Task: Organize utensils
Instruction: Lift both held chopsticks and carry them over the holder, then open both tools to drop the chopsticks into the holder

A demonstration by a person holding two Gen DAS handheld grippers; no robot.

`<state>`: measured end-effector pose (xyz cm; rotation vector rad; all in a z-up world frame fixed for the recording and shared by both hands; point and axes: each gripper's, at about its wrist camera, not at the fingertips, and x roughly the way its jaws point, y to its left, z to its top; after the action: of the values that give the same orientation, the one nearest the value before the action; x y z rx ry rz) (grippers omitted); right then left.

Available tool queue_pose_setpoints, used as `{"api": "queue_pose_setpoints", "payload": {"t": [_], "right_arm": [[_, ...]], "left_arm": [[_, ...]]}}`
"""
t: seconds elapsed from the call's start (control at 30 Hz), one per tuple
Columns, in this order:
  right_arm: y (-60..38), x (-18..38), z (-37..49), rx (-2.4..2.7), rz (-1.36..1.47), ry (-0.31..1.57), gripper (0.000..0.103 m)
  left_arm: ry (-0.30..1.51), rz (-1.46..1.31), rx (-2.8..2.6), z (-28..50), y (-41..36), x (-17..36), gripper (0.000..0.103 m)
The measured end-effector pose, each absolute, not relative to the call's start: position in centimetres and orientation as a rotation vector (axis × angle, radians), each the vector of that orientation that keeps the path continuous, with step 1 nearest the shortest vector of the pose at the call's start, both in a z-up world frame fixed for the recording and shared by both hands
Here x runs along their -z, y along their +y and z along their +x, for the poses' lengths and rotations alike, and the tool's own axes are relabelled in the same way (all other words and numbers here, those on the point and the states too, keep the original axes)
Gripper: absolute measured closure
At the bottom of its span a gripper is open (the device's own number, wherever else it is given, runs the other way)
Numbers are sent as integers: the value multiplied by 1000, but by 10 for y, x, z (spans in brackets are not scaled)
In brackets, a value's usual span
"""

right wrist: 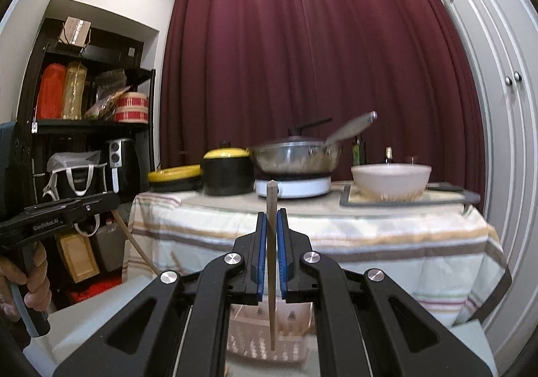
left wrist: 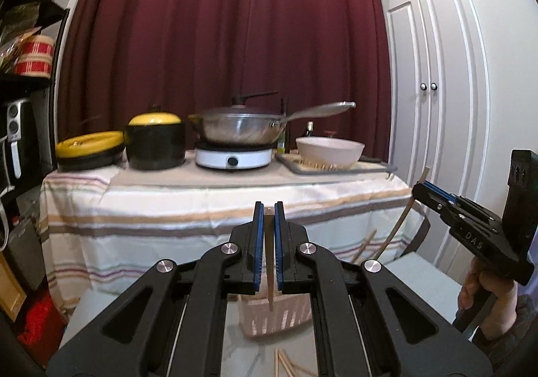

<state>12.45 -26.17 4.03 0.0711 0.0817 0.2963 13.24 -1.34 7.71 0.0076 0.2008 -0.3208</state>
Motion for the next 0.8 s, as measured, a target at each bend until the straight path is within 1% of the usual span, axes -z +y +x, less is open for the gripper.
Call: {"api": "queue_pose_setpoints", "payload": {"t": [0.17,0.37,0.5,0.8], "right_arm": [[-262,-45,150,-281,57,50,96],[-263,-31,185,-276,85,65,96],[-262,-17,202,-275,93,89,96],[-262,23,224,-272,110,187,96]], "left_arm": [[201,22,316,158,-27,-84,97],[201,14,291,187,-34,-77,97],[200,24,265,204,-39,-68,97],[315,13,280,229,-42,-30,97]]}}
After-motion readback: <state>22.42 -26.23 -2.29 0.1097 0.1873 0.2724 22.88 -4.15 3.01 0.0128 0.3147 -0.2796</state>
